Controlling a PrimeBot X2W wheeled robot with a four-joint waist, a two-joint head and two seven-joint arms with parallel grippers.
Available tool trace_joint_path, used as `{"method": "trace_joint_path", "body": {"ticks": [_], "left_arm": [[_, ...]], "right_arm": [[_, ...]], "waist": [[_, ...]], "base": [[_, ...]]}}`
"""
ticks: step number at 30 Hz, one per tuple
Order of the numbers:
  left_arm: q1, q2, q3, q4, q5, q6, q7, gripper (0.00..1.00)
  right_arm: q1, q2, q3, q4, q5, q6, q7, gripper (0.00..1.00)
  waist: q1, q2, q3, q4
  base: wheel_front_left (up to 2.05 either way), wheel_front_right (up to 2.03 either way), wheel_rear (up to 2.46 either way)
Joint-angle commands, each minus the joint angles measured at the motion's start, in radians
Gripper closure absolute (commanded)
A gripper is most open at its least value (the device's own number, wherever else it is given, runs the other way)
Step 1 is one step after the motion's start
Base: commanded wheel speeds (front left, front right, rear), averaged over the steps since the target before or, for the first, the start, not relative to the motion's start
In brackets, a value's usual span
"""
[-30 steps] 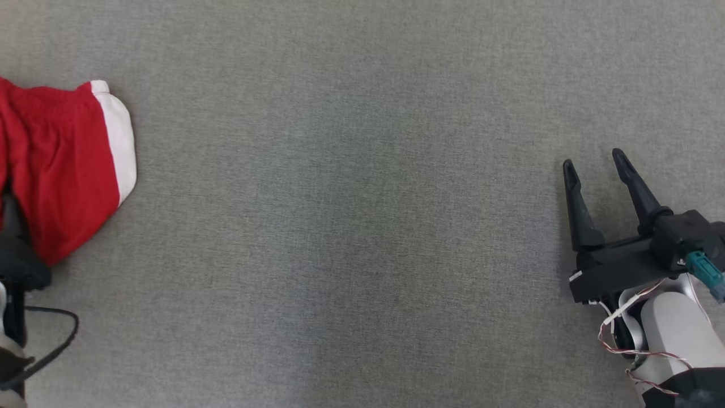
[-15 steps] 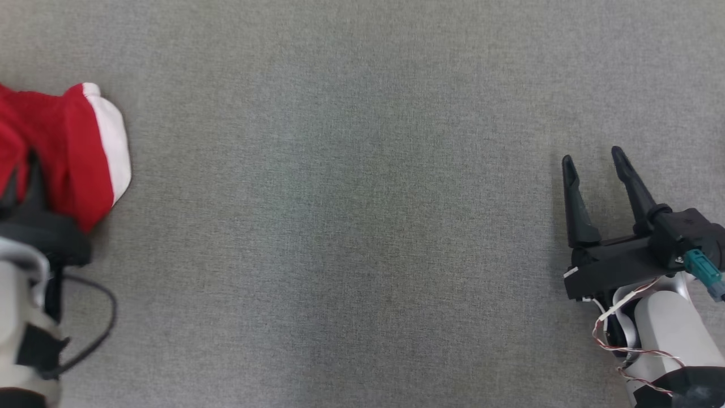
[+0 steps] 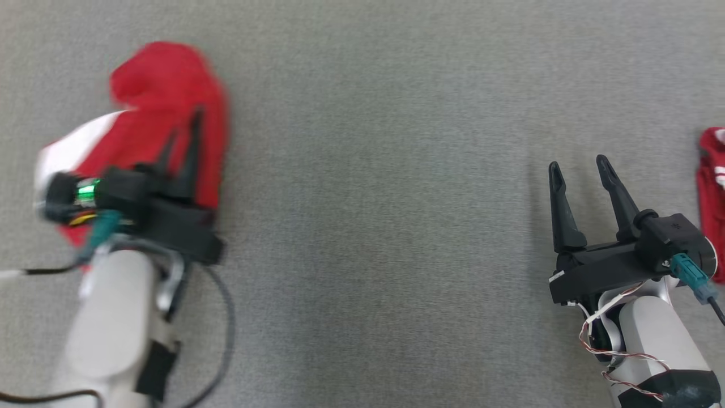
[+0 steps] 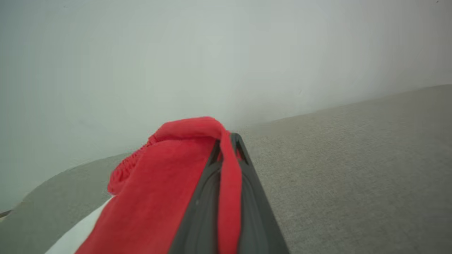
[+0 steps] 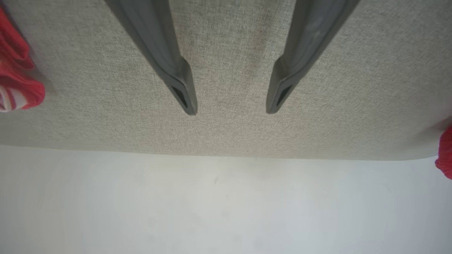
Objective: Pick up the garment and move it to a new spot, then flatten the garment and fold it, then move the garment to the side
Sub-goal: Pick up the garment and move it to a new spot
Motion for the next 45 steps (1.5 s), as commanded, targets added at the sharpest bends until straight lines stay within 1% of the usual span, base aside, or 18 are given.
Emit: {"method": "trace_joint_path", "body": {"ticks": [1, 4, 7, 15, 16, 20, 21, 22, 23, 24, 25, 26, 30, 35, 41, 45], "left_arm": [[0.011, -0.007, -0.031, -0.021, 0.013, -0.005, -0.005, 1.0], [0.01, -0.025, -0.129, -0.045, 0.019, -0.012, -0.005, 1.0], [0.01, -0.032, -0.23, -0.04, 0.021, -0.014, -0.005, 1.0], [0.007, -0.052, -0.482, -0.013, -0.027, -0.016, -0.005, 1.0], [0.007, -0.052, -0.482, -0.013, -0.027, -0.016, -0.005, 1.0], [0.027, -0.054, -0.58, 0.032, -0.044, -0.016, -0.005, 1.0], [0.038, -0.054, -0.596, 0.051, -0.052, -0.016, -0.005, 0.93], [0.046, -0.054, -0.603, 0.067, -0.06, -0.017, -0.005, 0.78], [0.052, -0.054, -0.605, 0.08, -0.064, -0.017, -0.005, 0.48], [0.061, -0.054, -0.605, 0.095, -0.067, -0.017, -0.005, 0.03], [0.073, -0.054, -0.604, 0.106, -0.072, -0.017, -0.005, 0.0], [0.083, -0.054, -0.597, 0.115, -0.078, -0.016, -0.005, 0.0], [0.133, -0.051, -0.551, 0.112, -0.099, 0.01, -0.005, 0.0], [0.198, -0.032, -0.507, 0.096, -0.103, 0.038, -0.005, 0.0], [0.279, -0.01, -0.407, 0.053, -0.126, 0.082, -0.005, 0.0], [0.328, 0.009, -0.344, 0.038, -0.134, 0.099, -0.005, 0.0]], "right_arm": [[0.014, 0.008, -0.002, 0.001, 0.003, -0.001, -0.001, 0.0], [0.021, 0.019, -0.005, 0.006, 0.006, -0.001, -0.001, 0.0], [0.02, 0.029, -0.008, 0.009, 0.007, -0.001, -0.001, 0.0], [0.045, 0.048, -0.024, 0.013, 0.006, -0.001, -0.001, 0.0], [0.045, 0.048, -0.024, 0.013, 0.006, -0.001, -0.001, 0.0], [0.052, 0.052, -0.029, 0.019, 0.011, -0.001, -0.001, 0.0], [0.055, 0.052, -0.029, 0.022, 0.012, -0.001, -0.001, 0.0], [0.056, 0.055, -0.028, 0.025, 0.011, -0.001, -0.001, 0.0], [0.057, 0.056, -0.03, 0.027, 0.011, -0.001, -0.001, 0.0], [0.057, 0.057, -0.032, 0.028, 0.01, -0.001, -0.001, 0.0], [0.058, 0.058, -0.033, 0.03, 0.009, -0.001, -0.001, 0.0], [0.059, 0.059, -0.033, 0.031, 0.008, -0.001, -0.001, 0.0], [0.064, 0.064, -0.038, 0.033, 0.008, -0.001, -0.001, 0.0], [0.088, 0.076, -0.033, 0.038, 0.0, -0.001, -0.001, 0.0], [0.11, 0.08, -0.025, 0.052, 0.005, -0.001, -0.001, 0.0], [0.123, 0.084, -0.021, 0.058, 0.009, -0.001, -0.001, 0.0]], "waist": [[0.0001, -0.0001, -0.017, -0.022], [0.0001, -0.0001, -0.035, -0.048], [0.0001, -0.0001, -0.053, -0.081], [0.0001, -0.0001, -0.081, -0.154], [0.0001, -0.0001, -0.081, -0.154], [0.0001, -0.0001, -0.09, -0.175], [0.0001, -0.0001, -0.093, -0.178], [0.0001, -0.0001, -0.097, -0.182], [0.0001, -0.0001, -0.101, -0.184], [0.0001, -0.0001, -0.106, -0.185], [0.0001, -0.0001, -0.111, -0.186], [0.0001, -0.0001, -0.117, -0.186], [0.0001, -0.0001, -0.151, -0.179], [0.0001, -0.0001, -0.208, -0.163], [0.0001, -0.0001, -0.269, -0.136], [0.0001, -0.0001, -0.302, -0.119]], "base": [[0.0, 0.0, 0.0], [0.0, 0.0, 0.0], [0.0, 0.0, 0.0], [0.0, 0.0, 0.0], [0.0, 0.0, 0.0], [0.0, 0.0, 0.0], [0.0, 0.0, 0.0], [0.0, 0.0, 0.0], [0.0, 0.0, 0.0], [0.0, 0.0, 0.0], [0.0, 0.0, 0.0], [0.0, 0.0, 0.0], [0.0, 0.0, 0.0], [0.0, 0.0, 0.0], [0.0, 0.0, 0.0], [0.0, 0.0, 0.0]]}}
